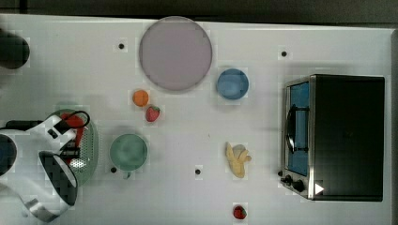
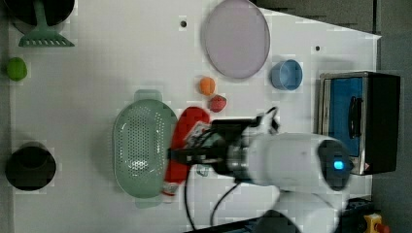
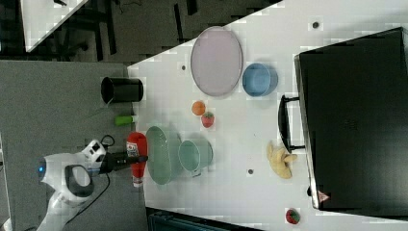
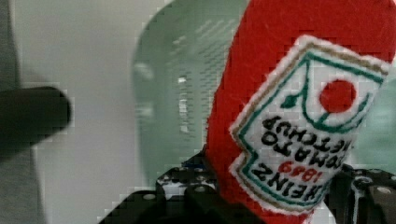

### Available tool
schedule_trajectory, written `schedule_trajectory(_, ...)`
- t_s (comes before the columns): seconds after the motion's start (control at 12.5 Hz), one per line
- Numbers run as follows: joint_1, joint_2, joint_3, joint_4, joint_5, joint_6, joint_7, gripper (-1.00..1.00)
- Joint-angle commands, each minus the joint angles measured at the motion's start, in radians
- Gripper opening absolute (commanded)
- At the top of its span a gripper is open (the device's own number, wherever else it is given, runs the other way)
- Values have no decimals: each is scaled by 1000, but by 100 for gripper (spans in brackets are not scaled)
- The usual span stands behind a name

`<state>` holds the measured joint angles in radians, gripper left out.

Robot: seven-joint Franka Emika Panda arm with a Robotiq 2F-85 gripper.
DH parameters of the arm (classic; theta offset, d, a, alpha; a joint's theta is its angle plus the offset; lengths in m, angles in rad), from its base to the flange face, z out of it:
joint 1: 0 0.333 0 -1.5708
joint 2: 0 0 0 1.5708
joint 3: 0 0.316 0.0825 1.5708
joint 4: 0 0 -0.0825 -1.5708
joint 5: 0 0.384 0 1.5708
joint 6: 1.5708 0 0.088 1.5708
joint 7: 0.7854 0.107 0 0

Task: Pick Ketchup from the table and place it in strainer.

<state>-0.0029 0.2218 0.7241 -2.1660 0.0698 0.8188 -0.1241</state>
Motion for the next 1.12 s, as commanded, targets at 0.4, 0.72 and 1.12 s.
schedule_trajectory(0.4,33,238,-32,12,-83,250,187,95)
schedule_trajectory(0.72,2,131,-39,15,-75,213,313,100)
schedule_trajectory(1.12,-123,-176,-72,42,-58,2,332,100)
